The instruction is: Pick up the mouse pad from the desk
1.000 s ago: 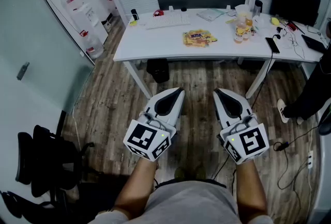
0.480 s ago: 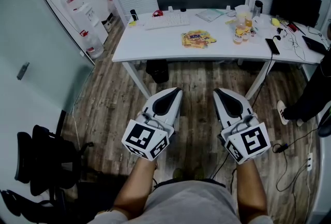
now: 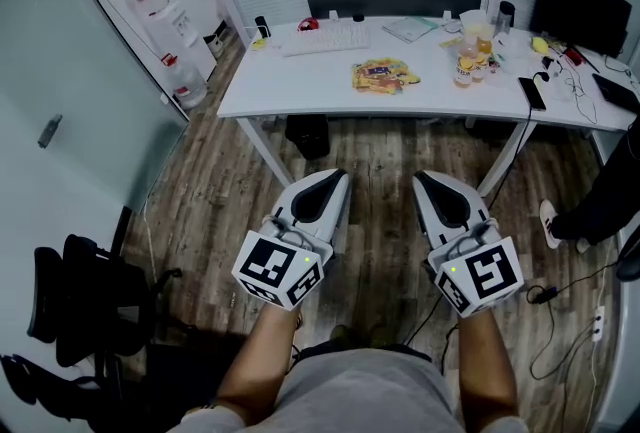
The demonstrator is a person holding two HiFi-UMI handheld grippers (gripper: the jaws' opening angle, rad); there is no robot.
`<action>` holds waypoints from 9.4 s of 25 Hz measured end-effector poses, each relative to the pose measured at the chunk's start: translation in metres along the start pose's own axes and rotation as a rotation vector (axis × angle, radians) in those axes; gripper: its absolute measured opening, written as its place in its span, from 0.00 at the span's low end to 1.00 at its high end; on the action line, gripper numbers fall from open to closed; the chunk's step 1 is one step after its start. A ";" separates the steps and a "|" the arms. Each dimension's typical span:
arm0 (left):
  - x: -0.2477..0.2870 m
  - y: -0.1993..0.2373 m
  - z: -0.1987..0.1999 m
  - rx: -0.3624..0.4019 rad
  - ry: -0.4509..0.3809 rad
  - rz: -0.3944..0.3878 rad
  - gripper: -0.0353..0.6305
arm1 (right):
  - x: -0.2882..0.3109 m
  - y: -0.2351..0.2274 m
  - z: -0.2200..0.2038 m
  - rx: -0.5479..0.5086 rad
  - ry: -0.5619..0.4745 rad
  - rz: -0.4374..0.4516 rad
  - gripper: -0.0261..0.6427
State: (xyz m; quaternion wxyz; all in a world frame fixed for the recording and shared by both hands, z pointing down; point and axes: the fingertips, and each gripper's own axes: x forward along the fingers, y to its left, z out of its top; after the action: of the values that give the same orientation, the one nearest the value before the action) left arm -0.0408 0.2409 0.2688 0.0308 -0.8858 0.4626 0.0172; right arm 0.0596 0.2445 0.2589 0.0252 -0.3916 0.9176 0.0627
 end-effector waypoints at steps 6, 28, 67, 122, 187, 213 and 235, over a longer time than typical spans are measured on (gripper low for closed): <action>0.008 -0.007 -0.005 0.012 0.013 0.026 0.08 | -0.004 -0.013 -0.007 -0.003 -0.004 0.018 0.06; 0.053 0.034 -0.010 0.009 -0.013 0.029 0.07 | 0.036 -0.051 -0.018 -0.043 0.023 0.009 0.06; 0.186 0.249 -0.044 -0.008 0.009 -0.130 0.08 | 0.260 -0.132 -0.075 -0.043 0.142 -0.141 0.06; 0.417 0.340 -0.218 -0.109 0.497 -0.059 0.08 | 0.370 -0.377 -0.234 -0.033 0.489 -0.070 0.06; 0.415 0.321 -0.343 -0.028 0.886 -0.197 0.53 | 0.377 -0.391 -0.385 0.205 0.962 0.012 0.47; 0.418 0.331 -0.338 0.010 0.820 -0.151 0.42 | 0.374 -0.379 -0.352 0.217 0.756 0.079 0.23; 0.465 0.342 -0.320 0.205 0.831 -0.701 0.52 | 0.374 -0.337 -0.300 -0.160 0.571 0.241 0.18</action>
State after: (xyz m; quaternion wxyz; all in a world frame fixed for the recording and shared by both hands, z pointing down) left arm -0.0547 -0.3575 0.5474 -0.0645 -0.9116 0.1126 -0.3900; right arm 0.0448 -0.2950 0.4886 -0.2717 -0.2825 0.9196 0.0250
